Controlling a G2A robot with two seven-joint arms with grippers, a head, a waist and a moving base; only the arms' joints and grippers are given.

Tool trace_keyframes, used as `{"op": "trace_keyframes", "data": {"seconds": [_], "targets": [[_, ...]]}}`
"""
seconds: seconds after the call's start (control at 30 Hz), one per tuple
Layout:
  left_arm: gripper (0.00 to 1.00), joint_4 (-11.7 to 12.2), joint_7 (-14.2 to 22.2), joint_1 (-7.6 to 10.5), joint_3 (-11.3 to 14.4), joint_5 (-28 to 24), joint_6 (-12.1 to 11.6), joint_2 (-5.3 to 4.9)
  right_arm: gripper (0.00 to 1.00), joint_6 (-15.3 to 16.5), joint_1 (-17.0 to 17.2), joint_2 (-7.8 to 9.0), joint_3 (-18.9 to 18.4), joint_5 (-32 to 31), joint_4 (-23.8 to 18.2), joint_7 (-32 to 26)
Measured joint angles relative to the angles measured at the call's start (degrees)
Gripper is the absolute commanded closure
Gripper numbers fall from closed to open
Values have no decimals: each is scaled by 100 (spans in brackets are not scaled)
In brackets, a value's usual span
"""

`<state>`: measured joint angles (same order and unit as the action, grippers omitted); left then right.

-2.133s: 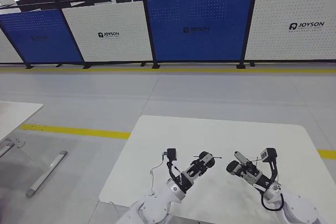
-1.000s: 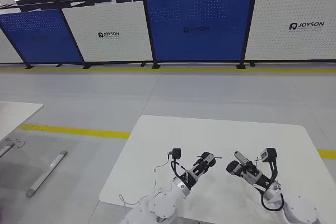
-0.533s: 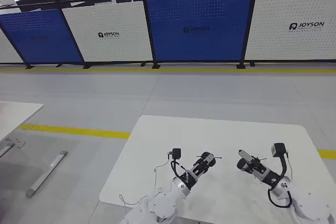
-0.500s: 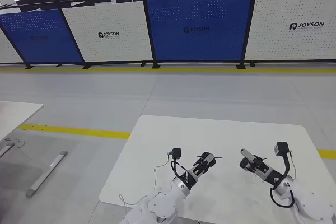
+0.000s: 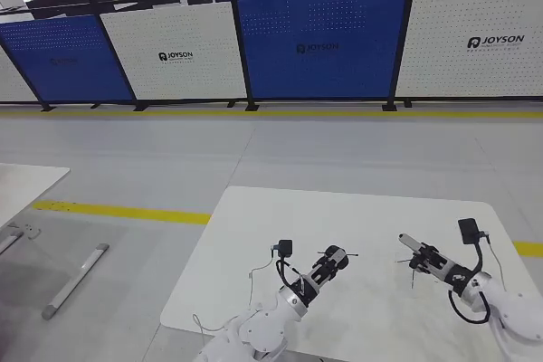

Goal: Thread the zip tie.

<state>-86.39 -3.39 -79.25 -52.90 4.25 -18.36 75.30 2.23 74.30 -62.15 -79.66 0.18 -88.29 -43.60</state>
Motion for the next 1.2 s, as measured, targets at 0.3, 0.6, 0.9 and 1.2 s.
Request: {"op": "trace_keyframes", "data": {"seconds": [0.3,0.6,0.9,1.2], "targets": [[100,0,0,0,0,0,0,0,0,-15,-282,92,113,-1169,-50,-476],[100,0,0,0,0,0,0,0,0,-12,-1055,136,486,-2223,463,-1306],[100,0,0,0,0,0,0,0,0,-30,-1299,119,645,-2454,742,-1242],[100,0,0,0,0,0,0,0,0,282,-1415,170,735,-2947,631,-1545]]}}
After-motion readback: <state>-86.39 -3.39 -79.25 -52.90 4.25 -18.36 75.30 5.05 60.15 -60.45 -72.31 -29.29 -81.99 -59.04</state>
